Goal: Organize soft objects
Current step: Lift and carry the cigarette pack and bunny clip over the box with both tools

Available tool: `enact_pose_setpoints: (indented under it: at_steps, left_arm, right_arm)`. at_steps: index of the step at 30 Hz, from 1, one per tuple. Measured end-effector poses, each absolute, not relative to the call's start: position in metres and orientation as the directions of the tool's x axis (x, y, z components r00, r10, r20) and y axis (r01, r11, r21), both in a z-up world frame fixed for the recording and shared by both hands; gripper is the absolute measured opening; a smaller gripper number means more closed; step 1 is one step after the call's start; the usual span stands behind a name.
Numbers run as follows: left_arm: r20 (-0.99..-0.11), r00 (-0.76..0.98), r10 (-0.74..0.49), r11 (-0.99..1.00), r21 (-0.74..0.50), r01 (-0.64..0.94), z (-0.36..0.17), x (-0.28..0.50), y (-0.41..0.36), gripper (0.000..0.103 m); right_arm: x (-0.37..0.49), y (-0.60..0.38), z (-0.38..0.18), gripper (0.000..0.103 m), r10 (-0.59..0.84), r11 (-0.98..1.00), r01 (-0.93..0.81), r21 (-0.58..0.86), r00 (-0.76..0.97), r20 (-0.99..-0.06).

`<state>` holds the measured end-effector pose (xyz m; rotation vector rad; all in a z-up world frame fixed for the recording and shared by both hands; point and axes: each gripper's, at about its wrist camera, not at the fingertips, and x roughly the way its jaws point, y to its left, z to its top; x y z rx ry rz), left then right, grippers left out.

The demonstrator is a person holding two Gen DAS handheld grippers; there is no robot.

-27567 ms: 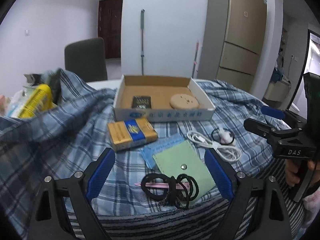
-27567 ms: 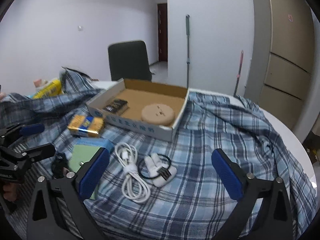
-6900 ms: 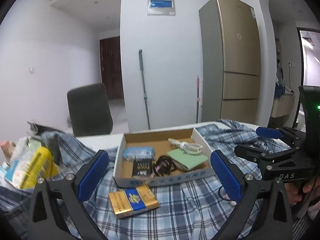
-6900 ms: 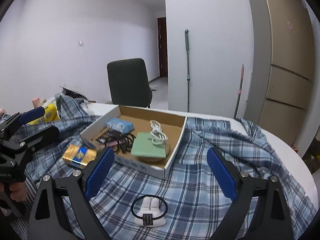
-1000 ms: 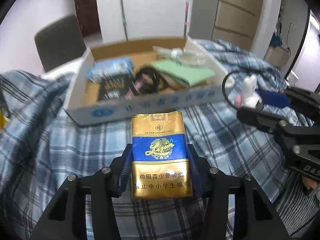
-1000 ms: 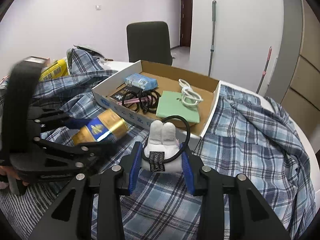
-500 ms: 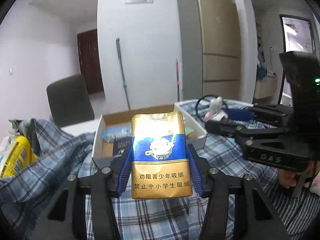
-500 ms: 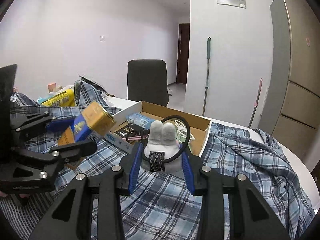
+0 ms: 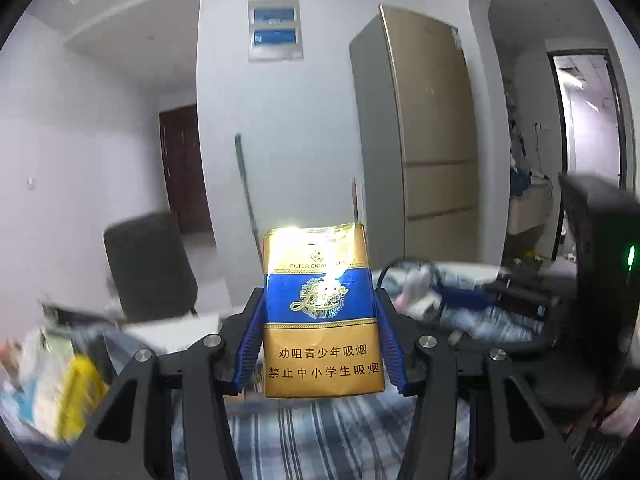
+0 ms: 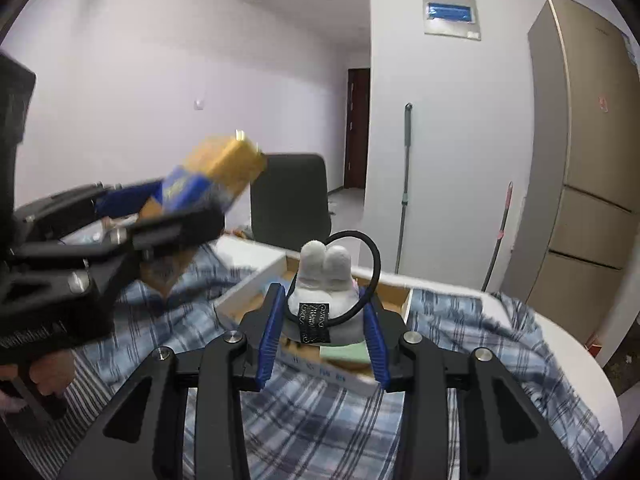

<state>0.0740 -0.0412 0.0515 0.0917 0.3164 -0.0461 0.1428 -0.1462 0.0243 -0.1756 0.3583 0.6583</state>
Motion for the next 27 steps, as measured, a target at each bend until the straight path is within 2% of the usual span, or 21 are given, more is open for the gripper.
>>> enact_pose_setpoints:
  at_steps: [5, 8, 17, 22, 27]
  left_arm:
    - [-0.241, 0.970, -0.010, 0.997, 0.076, 0.029, 0.112, 0.078, -0.043, 0.054]
    - [-0.227, 0.974, 0.011, 0.999, 0.053, 0.001, 0.134, 0.091, -0.036, 0.054]
    - [-0.337, 0.941, 0.040, 0.998, -0.031, -0.053, 0.135, 0.167, 0.010, 0.054]
    - [-0.410, 0.912, 0.007, 0.994, -0.096, -0.051, 0.107, 0.200, 0.043, 0.054]
    - [-0.483, 0.876, 0.022, 0.992, -0.099, -0.080, 0.075, 0.222, 0.062, 0.054]
  right_arm:
    - [0.159, -0.141, 0.057, 0.037, 0.559, 0.799, -0.601, -0.008, 0.749, -0.355]
    - [0.173, -0.139, 0.071, 0.037, 0.520, 0.833, -0.554, -0.002, 0.784, -0.339]
    - [0.232, -0.119, 0.069, 0.037, 0.426, 0.897, -0.438, 0.061, 0.820, -0.382]
    - [0.244, -0.098, 0.046, 0.037, 0.381, 0.906, -0.424, 0.010, 0.805, -0.455]
    - [0.254, -0.086, 0.032, 0.037, 0.369, 0.906, -0.423, -0.001, 0.791, -0.489]
